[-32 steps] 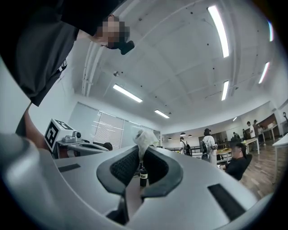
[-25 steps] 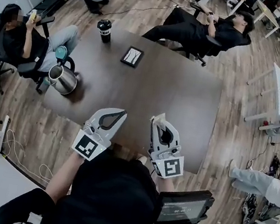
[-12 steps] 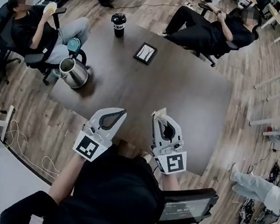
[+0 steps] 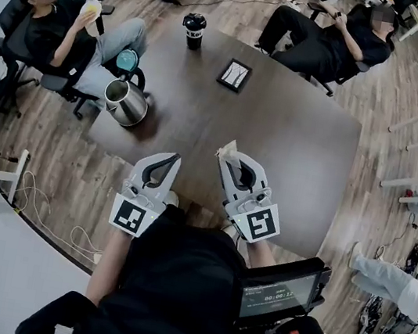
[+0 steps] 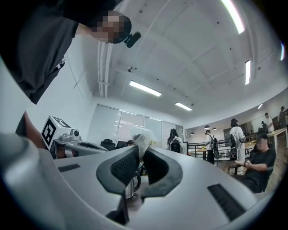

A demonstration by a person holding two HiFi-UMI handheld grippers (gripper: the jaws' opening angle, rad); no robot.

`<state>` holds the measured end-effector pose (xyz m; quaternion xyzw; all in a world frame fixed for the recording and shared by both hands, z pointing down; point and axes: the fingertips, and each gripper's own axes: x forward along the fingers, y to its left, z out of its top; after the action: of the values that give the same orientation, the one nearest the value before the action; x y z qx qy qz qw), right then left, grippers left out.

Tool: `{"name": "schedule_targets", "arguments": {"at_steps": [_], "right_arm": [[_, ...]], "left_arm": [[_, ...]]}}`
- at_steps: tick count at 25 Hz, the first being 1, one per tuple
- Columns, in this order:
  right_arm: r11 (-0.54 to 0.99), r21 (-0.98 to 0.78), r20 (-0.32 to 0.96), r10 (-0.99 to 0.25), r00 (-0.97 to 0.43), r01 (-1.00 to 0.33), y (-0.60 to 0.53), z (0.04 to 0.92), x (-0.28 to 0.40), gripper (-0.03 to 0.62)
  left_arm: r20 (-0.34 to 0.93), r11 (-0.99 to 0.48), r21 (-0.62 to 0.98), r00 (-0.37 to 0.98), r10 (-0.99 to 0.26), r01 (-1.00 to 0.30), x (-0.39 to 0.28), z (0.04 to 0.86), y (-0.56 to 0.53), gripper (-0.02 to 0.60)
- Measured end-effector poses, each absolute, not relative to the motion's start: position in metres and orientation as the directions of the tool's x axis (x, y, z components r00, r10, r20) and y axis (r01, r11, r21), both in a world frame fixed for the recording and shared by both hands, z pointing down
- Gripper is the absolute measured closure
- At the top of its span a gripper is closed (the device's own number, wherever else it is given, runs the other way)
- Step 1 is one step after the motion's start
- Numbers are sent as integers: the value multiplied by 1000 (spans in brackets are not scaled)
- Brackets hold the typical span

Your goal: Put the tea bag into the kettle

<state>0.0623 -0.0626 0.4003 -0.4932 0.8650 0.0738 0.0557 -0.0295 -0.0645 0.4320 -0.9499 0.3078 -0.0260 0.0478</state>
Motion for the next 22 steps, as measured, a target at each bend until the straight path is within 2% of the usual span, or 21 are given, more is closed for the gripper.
{"name": "schedule_targets", "arguments": {"at_steps": [8, 14, 22], "right_arm": [[637, 68, -121, -759, -640, -768, -97, 424, -4, 563], [700, 64, -101, -705, -702, -711, -112, 436, -60, 563], [770, 57, -91, -630, -771, -636, -128, 446, -124, 563]], "left_arm": [[26, -730, -141, 734, -678, -669, -88, 446, -87, 580], [15, -674, -114, 677, -736, -730, -139, 454, -91, 580], [-1, -603, -161, 611, -792, -782, -195, 460, -101, 580]]}}
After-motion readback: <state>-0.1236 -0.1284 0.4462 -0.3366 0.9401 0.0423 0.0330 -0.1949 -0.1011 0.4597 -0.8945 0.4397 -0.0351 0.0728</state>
